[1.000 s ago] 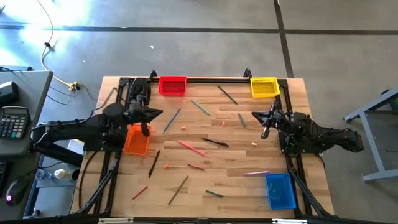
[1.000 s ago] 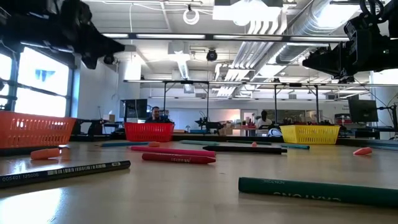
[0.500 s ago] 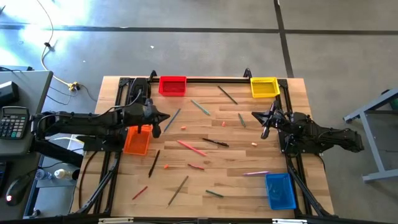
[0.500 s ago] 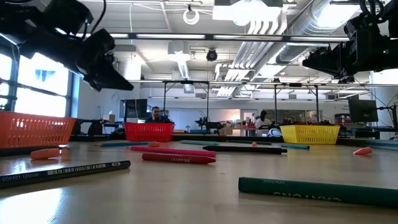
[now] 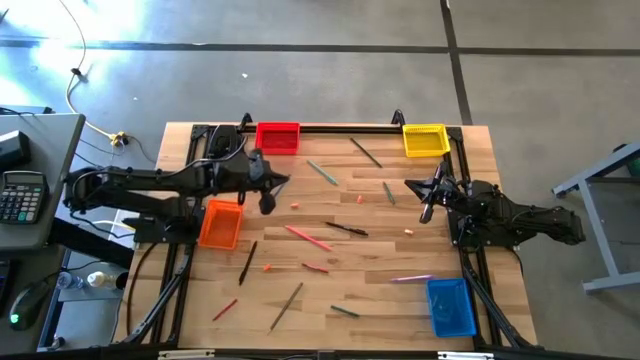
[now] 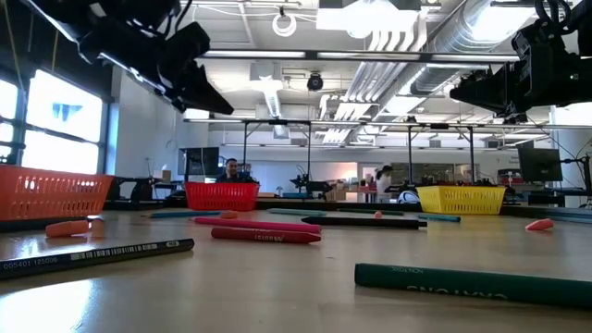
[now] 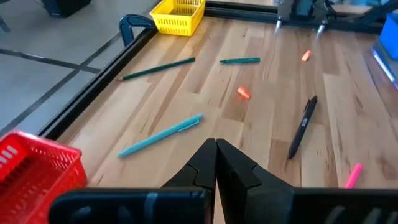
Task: Sort crayons/erasers/pens/pencils in bins
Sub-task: Put the orange pencil eraser into the red basket
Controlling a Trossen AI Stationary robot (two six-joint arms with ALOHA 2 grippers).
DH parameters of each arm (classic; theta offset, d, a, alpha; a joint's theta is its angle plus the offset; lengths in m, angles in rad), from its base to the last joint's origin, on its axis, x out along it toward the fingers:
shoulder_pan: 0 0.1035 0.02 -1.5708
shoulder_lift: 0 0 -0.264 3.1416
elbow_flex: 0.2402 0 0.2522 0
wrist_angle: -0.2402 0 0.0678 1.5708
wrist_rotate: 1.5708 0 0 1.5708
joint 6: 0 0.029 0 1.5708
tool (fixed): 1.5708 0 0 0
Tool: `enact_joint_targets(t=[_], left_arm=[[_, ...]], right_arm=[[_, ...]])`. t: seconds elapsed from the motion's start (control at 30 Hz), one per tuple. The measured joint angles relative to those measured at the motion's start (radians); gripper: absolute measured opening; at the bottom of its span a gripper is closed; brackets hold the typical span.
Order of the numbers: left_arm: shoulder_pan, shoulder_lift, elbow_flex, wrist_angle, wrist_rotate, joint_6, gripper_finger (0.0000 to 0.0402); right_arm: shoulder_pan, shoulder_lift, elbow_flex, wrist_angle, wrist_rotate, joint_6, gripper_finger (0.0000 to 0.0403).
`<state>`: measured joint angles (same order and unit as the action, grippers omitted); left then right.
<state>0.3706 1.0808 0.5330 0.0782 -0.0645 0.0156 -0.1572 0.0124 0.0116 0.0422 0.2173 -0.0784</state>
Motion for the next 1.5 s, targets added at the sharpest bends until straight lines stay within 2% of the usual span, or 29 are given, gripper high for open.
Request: enact_joint_targets(t=[0.53,0.77,1.0,1.13,1.3,1.5], left_arm=[[-0.005,0.132,0.033,-0.071,0.021,0.007,0.0000],[-0.006,0.244,0.126,-0.150,0.080,0.073,0.0000],[-0.012,0.361,0.222,-0.164,0.096,0.054,0.0003],[-0.036,0.438,0.283,-0.227,0.175,0.040,0.0021],[-0.085,0.512,0.335,-0.364,0.070,0.025,0.0060],[-0.111,0.554,0.345,-0.407,-0.041,-0.024,0.0110]], right_arm=[[0.000,0.000,0.000,0.000,0.000,0.000,0.0000],[0.000,0.000,0.000,0.000,0.000,0.000,0.0000],[0.000,0.000,0.000,0.000,0.000,0.000,0.0000],[0.000,0.000,0.000,0.000,0.000,0.000,0.0000],[0.000,0.000,0.000,0.000,0.000,0.000,0.0000],[0.000,0.001,0.000,0.000,0.000,0.000,0.0000]])
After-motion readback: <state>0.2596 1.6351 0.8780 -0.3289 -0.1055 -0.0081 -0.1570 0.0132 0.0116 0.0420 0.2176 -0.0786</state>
